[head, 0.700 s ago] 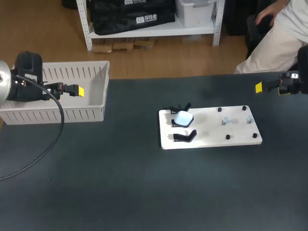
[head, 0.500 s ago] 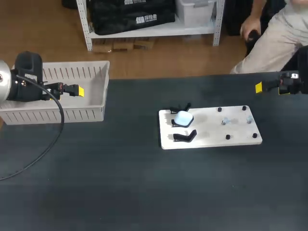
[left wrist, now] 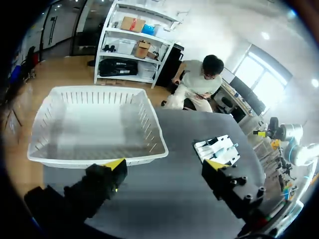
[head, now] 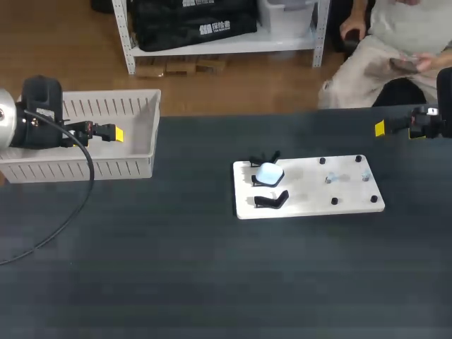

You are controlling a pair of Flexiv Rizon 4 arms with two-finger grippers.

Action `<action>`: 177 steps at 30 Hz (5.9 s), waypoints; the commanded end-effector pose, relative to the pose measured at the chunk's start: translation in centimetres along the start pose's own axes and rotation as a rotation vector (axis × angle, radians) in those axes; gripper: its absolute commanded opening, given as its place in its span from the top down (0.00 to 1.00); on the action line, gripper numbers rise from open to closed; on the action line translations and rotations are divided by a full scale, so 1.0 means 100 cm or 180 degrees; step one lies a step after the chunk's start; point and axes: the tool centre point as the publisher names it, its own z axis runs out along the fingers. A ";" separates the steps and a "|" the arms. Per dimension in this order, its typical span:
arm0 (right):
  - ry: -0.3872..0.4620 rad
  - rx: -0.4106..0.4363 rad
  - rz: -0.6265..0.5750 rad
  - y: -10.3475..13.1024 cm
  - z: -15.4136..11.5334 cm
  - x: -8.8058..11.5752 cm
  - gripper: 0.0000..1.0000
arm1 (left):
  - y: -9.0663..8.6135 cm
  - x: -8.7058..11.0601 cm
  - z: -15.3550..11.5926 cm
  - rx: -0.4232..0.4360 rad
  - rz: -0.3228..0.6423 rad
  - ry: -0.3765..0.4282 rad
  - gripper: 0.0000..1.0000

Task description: Pick up each earbud case from the left stands, insert the matching earbuds, close the lid, and place the case in the box.

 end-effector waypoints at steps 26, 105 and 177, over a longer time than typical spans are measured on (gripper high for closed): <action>0.0000 0.0000 0.0000 0.000 0.000 0.000 0.00 | -0.032 -0.022 0.006 0.0743 0.1108 -0.0023 0.00; 0.0000 0.0000 0.0000 0.000 0.000 0.000 0.00 | -0.192 0.064 0.220 0.2548 0.3096 -0.0020 0.47; 0.0000 0.0000 0.0000 0.000 0.000 0.000 0.00 | -0.203 0.058 0.237 0.2623 0.3038 -0.0353 1.00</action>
